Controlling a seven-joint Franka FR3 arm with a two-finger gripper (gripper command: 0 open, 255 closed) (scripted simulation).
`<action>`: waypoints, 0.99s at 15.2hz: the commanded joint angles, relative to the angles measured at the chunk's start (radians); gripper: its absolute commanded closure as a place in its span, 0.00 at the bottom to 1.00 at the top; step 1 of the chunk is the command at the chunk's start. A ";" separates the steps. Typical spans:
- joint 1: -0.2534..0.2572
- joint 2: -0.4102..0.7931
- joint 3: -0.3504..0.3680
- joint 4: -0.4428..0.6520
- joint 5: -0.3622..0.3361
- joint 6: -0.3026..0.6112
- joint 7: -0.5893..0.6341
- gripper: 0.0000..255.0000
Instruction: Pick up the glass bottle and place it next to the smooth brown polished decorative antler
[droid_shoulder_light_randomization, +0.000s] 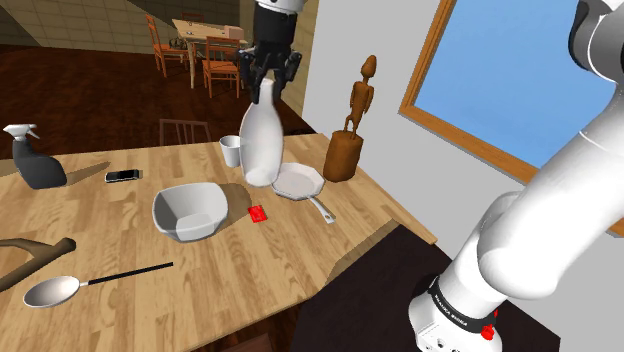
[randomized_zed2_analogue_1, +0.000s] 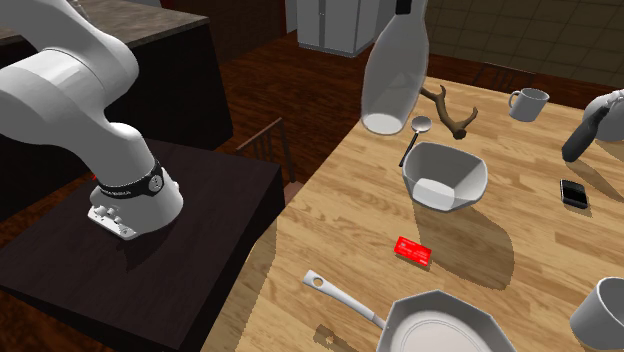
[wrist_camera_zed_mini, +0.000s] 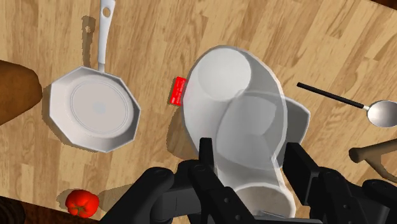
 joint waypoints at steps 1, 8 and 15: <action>0.020 0.020 0.028 0.010 -0.007 0.009 0.051 1.00; 0.095 0.124 0.118 0.059 -0.055 0.047 0.229 1.00; 0.192 0.281 0.189 0.173 -0.140 0.059 0.409 1.00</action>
